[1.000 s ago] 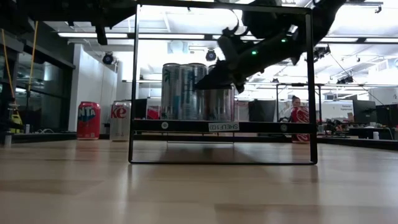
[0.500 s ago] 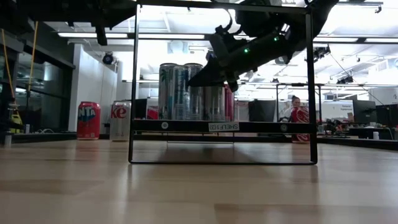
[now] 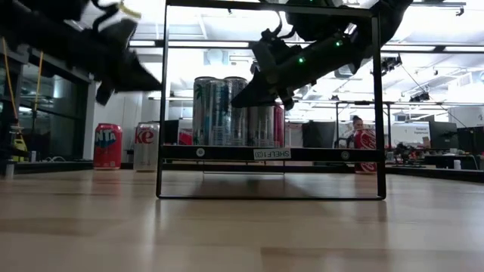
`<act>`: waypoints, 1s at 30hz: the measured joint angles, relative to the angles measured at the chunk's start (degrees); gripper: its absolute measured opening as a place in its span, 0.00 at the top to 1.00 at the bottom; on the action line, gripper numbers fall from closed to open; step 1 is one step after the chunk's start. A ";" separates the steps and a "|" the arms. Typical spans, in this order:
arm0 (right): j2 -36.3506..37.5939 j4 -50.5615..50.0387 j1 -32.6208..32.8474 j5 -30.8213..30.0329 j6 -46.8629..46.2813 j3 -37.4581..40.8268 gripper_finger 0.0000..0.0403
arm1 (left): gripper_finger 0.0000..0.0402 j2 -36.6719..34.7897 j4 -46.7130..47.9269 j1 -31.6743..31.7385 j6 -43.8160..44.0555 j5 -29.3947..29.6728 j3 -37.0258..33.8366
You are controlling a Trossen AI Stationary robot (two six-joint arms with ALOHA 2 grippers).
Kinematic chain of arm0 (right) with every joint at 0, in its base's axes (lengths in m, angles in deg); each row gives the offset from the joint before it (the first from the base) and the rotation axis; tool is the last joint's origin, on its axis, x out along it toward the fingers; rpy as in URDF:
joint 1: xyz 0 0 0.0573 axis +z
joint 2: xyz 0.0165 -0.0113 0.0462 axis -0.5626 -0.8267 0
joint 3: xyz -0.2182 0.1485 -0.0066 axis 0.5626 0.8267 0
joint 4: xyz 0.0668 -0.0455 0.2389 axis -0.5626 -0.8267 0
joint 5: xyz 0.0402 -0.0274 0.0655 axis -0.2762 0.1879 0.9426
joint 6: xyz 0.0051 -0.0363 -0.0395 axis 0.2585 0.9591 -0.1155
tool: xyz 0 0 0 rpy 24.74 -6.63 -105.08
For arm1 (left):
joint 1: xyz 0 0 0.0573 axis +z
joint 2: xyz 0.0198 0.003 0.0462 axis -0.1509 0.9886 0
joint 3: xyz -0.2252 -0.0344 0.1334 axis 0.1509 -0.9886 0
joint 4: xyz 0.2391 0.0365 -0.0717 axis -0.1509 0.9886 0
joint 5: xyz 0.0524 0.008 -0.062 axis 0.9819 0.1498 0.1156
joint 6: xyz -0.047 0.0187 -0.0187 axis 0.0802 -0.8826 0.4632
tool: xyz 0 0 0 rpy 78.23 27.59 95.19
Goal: Place canned beverage on shelf
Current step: Put the blue soda can on the shelf
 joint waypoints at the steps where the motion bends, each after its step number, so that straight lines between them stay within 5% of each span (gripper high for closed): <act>1: 0.00 0.01 0.00 -0.59 -0.01 0.00 1.00 | 1.00 0.99 1.20 0.00 -0.07 -0.62 0.00; 16: 0.00 0.01 0.00 -0.73 -0.16 0.00 1.00 | 1.00 20.56 -17.54 13.24 -13.65 1.40 0.07; 23: 0.00 0.01 0.00 -0.66 -0.16 0.00 1.00 | 1.00 25.95 -26.80 17.23 -15.28 -9.67 0.07; 30: 0.00 0.02 0.00 -0.60 -0.16 0.00 1.00 | 1.00 29.85 -30.81 17.38 -15.06 -10.63 0.07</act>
